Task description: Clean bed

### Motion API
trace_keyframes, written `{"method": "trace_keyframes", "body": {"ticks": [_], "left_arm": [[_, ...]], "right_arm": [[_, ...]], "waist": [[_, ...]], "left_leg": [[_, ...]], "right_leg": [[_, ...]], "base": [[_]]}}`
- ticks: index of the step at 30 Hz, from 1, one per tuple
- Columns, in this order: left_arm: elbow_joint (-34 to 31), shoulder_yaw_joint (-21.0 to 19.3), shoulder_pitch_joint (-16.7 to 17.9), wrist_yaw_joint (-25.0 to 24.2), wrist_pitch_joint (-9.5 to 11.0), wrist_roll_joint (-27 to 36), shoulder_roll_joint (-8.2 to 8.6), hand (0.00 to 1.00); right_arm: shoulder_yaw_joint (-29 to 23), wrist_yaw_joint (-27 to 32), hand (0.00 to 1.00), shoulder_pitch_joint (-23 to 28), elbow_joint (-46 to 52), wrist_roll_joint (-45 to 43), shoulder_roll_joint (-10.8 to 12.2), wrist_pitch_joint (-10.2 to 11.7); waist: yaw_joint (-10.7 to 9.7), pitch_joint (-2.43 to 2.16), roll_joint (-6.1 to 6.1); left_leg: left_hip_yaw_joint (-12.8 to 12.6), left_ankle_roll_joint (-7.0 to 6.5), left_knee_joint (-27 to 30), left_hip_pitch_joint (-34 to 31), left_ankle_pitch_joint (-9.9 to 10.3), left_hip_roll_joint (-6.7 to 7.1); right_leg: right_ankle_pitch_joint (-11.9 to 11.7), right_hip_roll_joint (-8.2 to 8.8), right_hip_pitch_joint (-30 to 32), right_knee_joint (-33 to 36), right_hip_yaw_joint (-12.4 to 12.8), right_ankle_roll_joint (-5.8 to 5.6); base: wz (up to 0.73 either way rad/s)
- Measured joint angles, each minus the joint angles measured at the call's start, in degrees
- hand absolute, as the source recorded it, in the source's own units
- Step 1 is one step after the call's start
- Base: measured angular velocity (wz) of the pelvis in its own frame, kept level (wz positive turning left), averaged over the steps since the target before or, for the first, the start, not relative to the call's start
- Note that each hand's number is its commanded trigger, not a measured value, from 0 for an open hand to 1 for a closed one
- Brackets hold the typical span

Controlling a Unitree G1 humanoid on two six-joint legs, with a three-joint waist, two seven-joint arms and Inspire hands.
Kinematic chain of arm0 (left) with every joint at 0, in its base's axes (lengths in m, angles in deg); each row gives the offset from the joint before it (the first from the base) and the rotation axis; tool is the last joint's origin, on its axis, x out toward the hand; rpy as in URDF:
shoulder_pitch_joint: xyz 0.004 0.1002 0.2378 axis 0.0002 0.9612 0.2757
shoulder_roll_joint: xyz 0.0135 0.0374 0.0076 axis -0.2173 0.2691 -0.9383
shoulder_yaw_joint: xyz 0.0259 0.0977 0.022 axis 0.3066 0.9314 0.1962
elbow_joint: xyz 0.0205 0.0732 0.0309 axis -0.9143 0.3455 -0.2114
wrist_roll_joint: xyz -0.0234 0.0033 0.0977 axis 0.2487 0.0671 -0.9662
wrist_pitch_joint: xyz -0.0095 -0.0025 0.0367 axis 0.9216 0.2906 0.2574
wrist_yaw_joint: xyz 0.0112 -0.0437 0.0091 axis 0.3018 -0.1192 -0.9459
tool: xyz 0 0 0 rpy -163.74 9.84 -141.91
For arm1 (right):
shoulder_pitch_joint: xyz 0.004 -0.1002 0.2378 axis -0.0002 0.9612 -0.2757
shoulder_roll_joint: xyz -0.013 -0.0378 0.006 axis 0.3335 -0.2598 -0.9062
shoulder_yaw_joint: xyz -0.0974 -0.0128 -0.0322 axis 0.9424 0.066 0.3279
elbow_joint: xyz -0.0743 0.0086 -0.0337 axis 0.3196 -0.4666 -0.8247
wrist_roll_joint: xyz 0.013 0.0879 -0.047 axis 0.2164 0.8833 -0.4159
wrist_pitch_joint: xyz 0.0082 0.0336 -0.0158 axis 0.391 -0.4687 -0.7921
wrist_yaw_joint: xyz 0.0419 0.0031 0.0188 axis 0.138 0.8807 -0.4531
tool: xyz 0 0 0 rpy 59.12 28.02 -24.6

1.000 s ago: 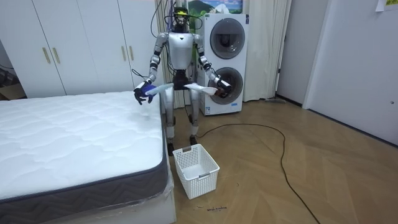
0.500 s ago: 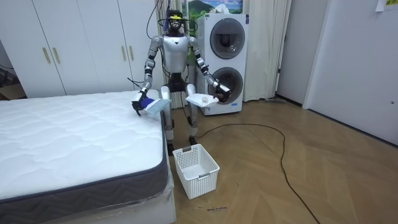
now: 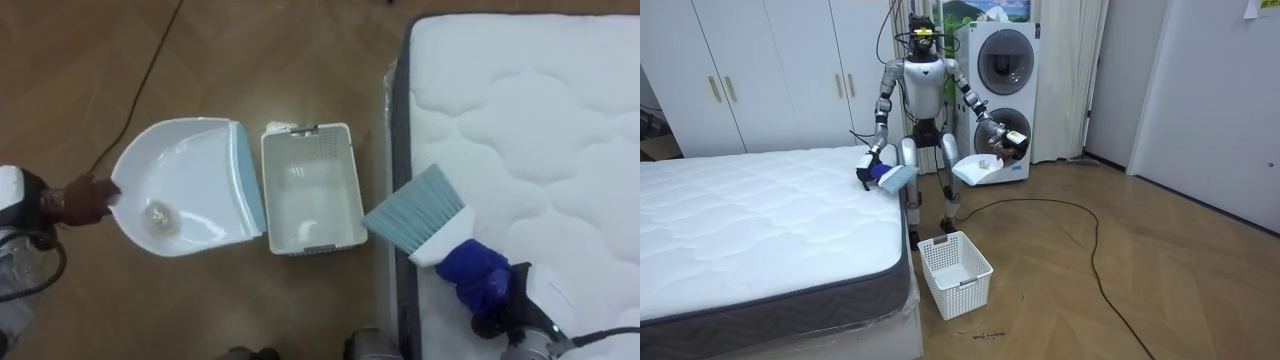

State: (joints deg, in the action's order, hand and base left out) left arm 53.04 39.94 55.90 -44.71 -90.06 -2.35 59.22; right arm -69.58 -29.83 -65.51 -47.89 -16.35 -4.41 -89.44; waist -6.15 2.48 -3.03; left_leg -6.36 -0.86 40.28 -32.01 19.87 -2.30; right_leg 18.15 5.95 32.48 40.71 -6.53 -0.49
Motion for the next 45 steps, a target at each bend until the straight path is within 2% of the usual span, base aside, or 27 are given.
{"method": "trace_keyframes", "body": {"ticks": [3,6,9,12,14,18,21,23,24,26,29,31,36,38,42,45], "left_arm": [[0.32,1.6,-0.89,-0.05,-1.18,-1.47,-0.72,1.0],[0.38,3.2,-1.73,-0.24,-1.56,-1.66,-1.82,1.0],[0.38,3.2,-2.63,-0.41,-2.04,-2.26,-3.52,1.0],[0.39,3.23,-3.31,-0.52,-2.14,-3.0,-6.05,1.0],[0.39,3.23,-3.48,-0.55,-2.25,-3.78,-6.81,1.0],[0.39,3.24,-3.87,-2.06,-2.56,-5.21,-7.44,1.0],[0.62,3.28,-3.87,-4.42,-3.27,-5.69,-7.49,1.0],[1.63,3.46,-3.87,-5.75,-4.27,-6.29,-7.49,1.0],[1.69,3.5,-3.87,-6.16,-4.7,-6.31,-7.49,1.0],[2.21,3.49,-3.88,-7.3,-5.5,-6.3,-7.91,1.0],[3.07,3.62,-5.23,-8.3,-5.57,-6.2,-8.63,1.0],[3.75,3.67,-6.49,-9.08,-6.08,-6.19,-8.88,1.0],[4.6,4.69,-8.01,-9.21,-6.1,-6.08,-9.41,1.0],[6.05,5.36,-8.67,-10.02,-6.17,-6.0,-9.59,1.0],[6.54,5.37,-9.64,-10.96,-6.19,-4.68,-9.78,1.0],[7.13,5.37,-9.98,-11.53,-6.19,-1.68,-10.74,1.0]], "right_arm": [[0.02,0.82,0.0,0.1,0.41,0.0,-0.01,0.06],[0.13,2.05,0.0,0.33,1.11,0.03,-0.02,0.08],[0.13,2.9,0.0,0.34,2.45,-0.11,-0.01,0.14],[0.26,3.02,0.0,0.54,3.54,-0.6,0.0,0.26],[0.27,3.04,0.0,0.58,3.94,-0.66,-0.01,0.26],[0.0,3.01,0.0,0.58,4.41,-0.71,-0.02,0.06],[-0.05,3.06,0.0,0.61,4.91,-0.71,-0.16,-0.46],[-0.03,3.09,0.0,0.75,5.58,-1.24,-0.93,-0.66],[-0.03,3.12,0.0,0.77,5.59,-1.39,-1.05,-0.66],[0.05,3.58,0.0,0.91,5.99,-2.17,-1.13,-0.67],[-0.03,4.32,0.0,1.85,7.85,-2.29,-1.4,-0.88],[-0.02,4.55,0.0,1.87,8.0,-2.59,-1.45,-0.93],[-0.09,4.71,0.0,1.88,9.26,-4.19,-2.08,-0.96],[-0.17,4.85,0.0,1.79,10.24,-5.31,-2.16,-0.85],[-0.15,5.17,0.0,1.73,10.88,-6.52,-2.15,-0.45],[-0.14,5.1,0.0,1.73,12.44,-6.59,-2.23,-0.08]], "waist": [[-0.16,0.24,-0.83],[-0.3,0.08,-1.4],[-1.1,0.0,-1.95],[-1.58,0.01,-2.05],[-1.66,0.03,-2.08],[-1.58,0.12,-2.38],[-1.57,0.13,-3.15],[-1.61,0.13,-4.19],[-1.57,0.1,-4.33],[-1.64,-0.14,-5.11],[-1.72,-0.13,-6.31],[-1.69,-0.13,-6.58],[-2.31,0.15,-8.08],[-3.08,0.27,-8.96],[-3.33,0.25,-9.59],[-3.58,0.22,-10.19]], "left_leg": [[-0.13,-0.01,-0.11,-0.47,0.0,-0.04],[-0.27,-0.1,-0.36,-1.18,-0.05,-0.06],[-0.34,-0.36,0.14,-2.77,-0.27,-0.08],[-1.23,-0.36,1.28,-3.32,-0.28,-0.25],[-1.67,-0.37,1.28,-3.34,-0.29,-0.22],[-3.23,-0.75,1.35,-3.22,-0.12,-1.0],[-3.42,-0.92,1.65,-3.14,-0.05,-1.11],[-4.14,-0.93,1.72,-2.91,-0.05,-1.1],[-4.39,-0.93,1.62,-2.72,-0.05,-1.12],[-4.81,-0.93,1.34,-2.22,-0.05,-1.18],[-5.09,-0.93,1.28,-2.13,-0.05,-1.34],[-5.39,-0.93,1.09,-1.78,-0.05,-1.34],[-6.54,-0.95,0.43,-0.87,-0.03,-1.14],[-7.49,-1.11,-0.02,-0.24,0.06,-1.1],[-9.24,-1.11,-1.07,1.23,0.06,-0.96],[-11.02,-1.09,-1.86,1.82,0.05,-1.0]], "right_leg": [[-0.01,0.05,0.63,0.03,-0.09,-0.01],[-0.04,0.01,1.72,0.14,0.01,0.05],[-0.12,0.09,3.43,1.3,0.05,0.19],[-0.11,0.3,4.43,2.36,0.46,0.18],[-0.09,0.67,4.62,2.72,0.46,0.15],[-0.06,0.92,4.66,2.93,0.55,0.1],[-0.06,0.92,4.63,3.02,0.53,0.1],[-0.06,0.8,4.63,3.14,0.8,0.11],[-0.06,0.8,4.63,3.21,1.01,0.11],[-0.06,0.56,4.58,3.19,1.54,0.11],[-0.08,0.35,4.6,3.1,1.8,0.14],[-0.08,0.38,4.56,3.17,1.94,0.14],[-0.08,0.98,4.56,3.28,1.98,0.13],[-0.03,1.0,4.72,3.51,2.8,0.06],[0.13,0.93,4.9,4.1,4.39,-0.03],[0.12,0.73,5.73,4.35,5.69,0.0]], "base": [[0.0],[0.0],[0.0],[-0.05],[-0.06],[0.0],[0.0],[-0.06],[-0.11],[-0.13],[-0.06],[-0.06],[-0.09],[-0.16],[-0.2],[-0.25]]}}
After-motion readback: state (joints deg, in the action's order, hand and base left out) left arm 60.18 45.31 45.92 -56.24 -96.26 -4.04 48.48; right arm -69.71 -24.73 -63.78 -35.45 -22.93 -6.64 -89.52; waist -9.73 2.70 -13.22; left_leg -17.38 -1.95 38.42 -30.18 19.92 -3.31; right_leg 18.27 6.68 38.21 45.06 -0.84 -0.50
